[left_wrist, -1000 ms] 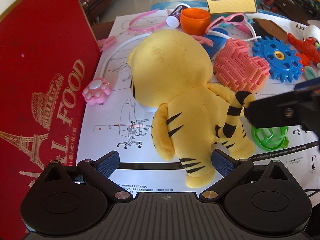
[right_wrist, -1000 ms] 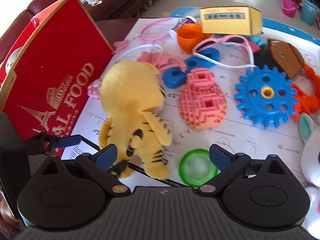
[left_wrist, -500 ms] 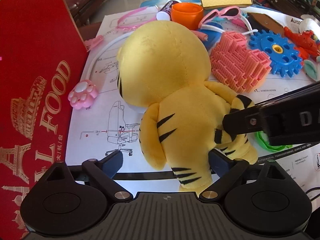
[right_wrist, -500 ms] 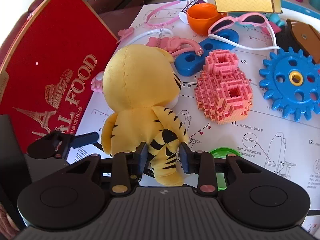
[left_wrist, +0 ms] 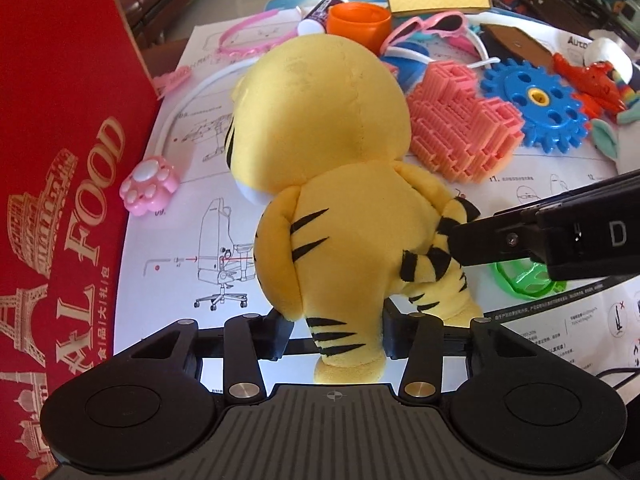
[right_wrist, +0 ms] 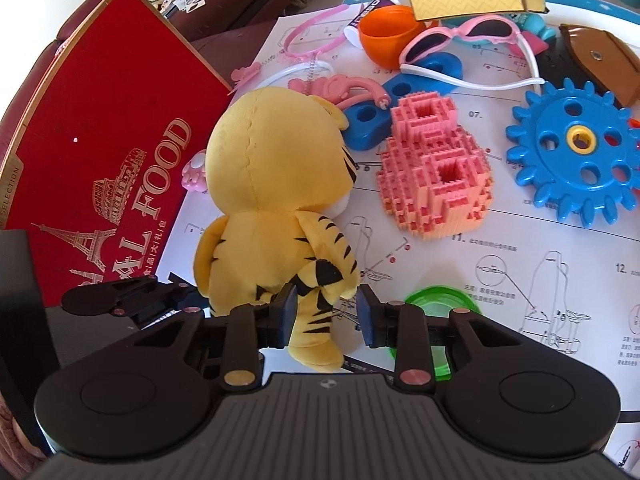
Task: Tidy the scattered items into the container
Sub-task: 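Close both tools on the yellow tiger plush and lift it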
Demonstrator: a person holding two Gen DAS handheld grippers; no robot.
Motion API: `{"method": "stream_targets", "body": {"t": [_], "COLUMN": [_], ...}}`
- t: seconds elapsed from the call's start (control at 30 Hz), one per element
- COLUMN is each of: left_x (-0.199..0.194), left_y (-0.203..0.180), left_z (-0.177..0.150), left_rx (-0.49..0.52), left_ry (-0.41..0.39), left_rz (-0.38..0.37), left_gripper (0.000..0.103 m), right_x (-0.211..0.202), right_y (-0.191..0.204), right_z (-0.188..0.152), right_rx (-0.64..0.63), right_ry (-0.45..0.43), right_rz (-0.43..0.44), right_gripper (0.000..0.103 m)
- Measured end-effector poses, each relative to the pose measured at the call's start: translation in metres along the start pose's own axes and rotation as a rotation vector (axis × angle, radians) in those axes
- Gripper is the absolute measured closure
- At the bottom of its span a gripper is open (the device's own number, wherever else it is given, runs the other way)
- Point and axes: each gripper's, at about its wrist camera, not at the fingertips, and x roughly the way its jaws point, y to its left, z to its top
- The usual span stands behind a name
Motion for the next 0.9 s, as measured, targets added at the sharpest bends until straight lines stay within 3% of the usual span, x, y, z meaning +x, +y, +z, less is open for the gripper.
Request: {"method": "stream_targets", "body": {"t": [0.4, 0.53, 0.63, 0.77, 0.9], "left_x": [0.003, 0.005, 0.007, 0.01, 0.012], "left_y": [0.004, 0.004, 0.005, 0.008, 0.004], "left_z": [0.0, 0.001, 0.004, 0.006, 0.011], "left_rx": [0.008, 0.017, 0.021, 0.034, 0.051], "left_ry": [0.003, 0.009, 0.022, 0.029, 0.024], "left_rz": [-0.03, -0.023, -0.008, 0.01, 0.016], "left_gripper": [0.057, 0.039, 0.037, 0.023, 0.024], "right_x": [-0.003, 0.012, 0.02, 0.026, 0.035], "right_y": [-0.018, -0.018, -0.018, -0.025, -0.03], "right_z": [0.023, 0.025, 0.024, 0.028, 0.027], "right_rx": [0.068, 0.081, 0.072, 0.107, 0.182], "right_ry": [-0.065, -0.036, -0.043, -0.033, -0.023], "right_rz": [0.053, 0.132, 0.129, 0.185, 0.264], "right_gripper": [0.058, 0.055, 0.049, 0.047, 0.046]}}
